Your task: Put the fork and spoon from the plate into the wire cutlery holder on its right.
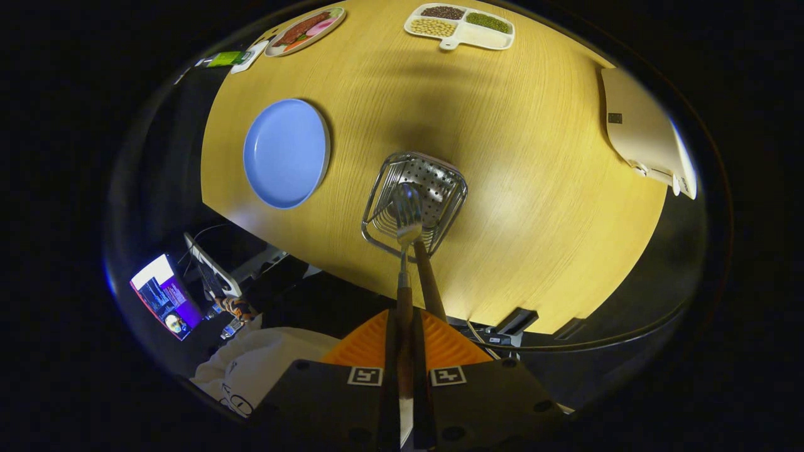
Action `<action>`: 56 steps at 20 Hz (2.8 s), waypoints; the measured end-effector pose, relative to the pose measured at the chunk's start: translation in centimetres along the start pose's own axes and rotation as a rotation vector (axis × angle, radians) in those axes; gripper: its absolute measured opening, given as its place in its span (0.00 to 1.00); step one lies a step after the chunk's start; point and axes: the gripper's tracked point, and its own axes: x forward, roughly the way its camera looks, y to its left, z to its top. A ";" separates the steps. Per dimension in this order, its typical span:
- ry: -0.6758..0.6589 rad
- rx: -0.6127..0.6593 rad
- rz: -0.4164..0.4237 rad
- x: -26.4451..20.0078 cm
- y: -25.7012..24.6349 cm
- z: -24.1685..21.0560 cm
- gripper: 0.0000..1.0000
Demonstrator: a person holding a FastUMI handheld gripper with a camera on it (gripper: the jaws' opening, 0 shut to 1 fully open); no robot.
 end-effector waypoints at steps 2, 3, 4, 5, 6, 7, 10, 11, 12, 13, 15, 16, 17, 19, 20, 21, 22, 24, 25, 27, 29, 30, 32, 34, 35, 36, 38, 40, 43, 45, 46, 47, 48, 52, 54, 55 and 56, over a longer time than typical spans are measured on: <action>-0.034 0.010 0.030 -0.5 0.8 0.5 0.25; -0.063 0.012 0.031 -0.8 0.9 0.8 0.33; -0.092 0.005 0.032 -1.1 1.0 1.1 0.54; -0.118 -0.002 0.032 -2.0 1.2 1.2 0.63; -0.148 -0.007 0.035 -2.6 1.4 1.2 0.75; -0.176 -0.010 0.047 -2.9 2.0 1.3 0.83; -0.269 -0.024 0.071 -4.0 3.2 1.1 1.00; -0.300 -0.027 0.076 -4.3 3.5 0.9 1.00; -0.333 -0.028 0.083 -4.7 3.8 0.8 1.00; -0.370 -0.026 0.088 -5.0 4.1 0.7 1.00; -0.454 -0.019 0.094 -5.8 4.6 0.7 1.00; -0.503 -0.016 0.091 -6.3 4.8 0.7 1.00; -0.557 -0.016 0.085 -6.8 4.9 0.8 1.00; -0.673 -0.028 0.042 -7.8 4.5 1.1 1.00; -0.727 -0.030 0.022 -8.4 4.5 1.1 1.00; -0.786 -0.028 0.013 -9.2 4.7 1.0 1.00; -0.832 -0.029 0.011 -9.9 4.9 1.0 1.00; -0.933 -0.020 0.006 -11.2 5.8 0.9 1.00; -0.984 -0.009 0.000 -12.0 6.0 1.0 1.00; -1.079 0.018 -0.008 -13.6 6.0 1.0 1.00; -1.168 0.033 -0.017 -15.4 6.7 0.8 1.00; -1.214 0.033 -0.036 -16.5 6.7 0.7 1.00; -1.307 0.024 -0.085 -18.8 6.8 0.2 0.99; -1.393 0.016 -0.122 -20.9 7.2 -0.8 1.00; -1.434 0.014 -0.144 -21.9 7.1 -1.6 1.00; -1.478 0.015 -0.167 -22.8 7.1 -2.4 0.99; -1.562 0.036 -0.221 -24.7 6.5 -4.3 0.99; -1.609 0.060 -0.271 -25.5 6.3 -5.6 0.99; -1.700 0.112 -0.283 -27.1 6.6 -7.1 0.99; -1.766 0.139 -0.277 -28.3 6.4 -8.0 0.99; -1.787 0.147 -0.279 -28.7 6.3 -8.4 0.99; -1.799 0.161 -0.289 -29.0 5.9 -8.8 0.99; -1.810 0.179 -0.303 -29.3 5.3 -9.1 0.99; -1.821 0.223 -0.307 -29.3 4.3 -9.2 0.99; -1.813 0.233 -0.302 -29.4 3.9 -9.1 0.99; -1.812 0.235 -0.304 -29.2 3.8 -9.0 0.99; -1.807 0.235 -0.308 -29.0 3.8 -8.9 0.99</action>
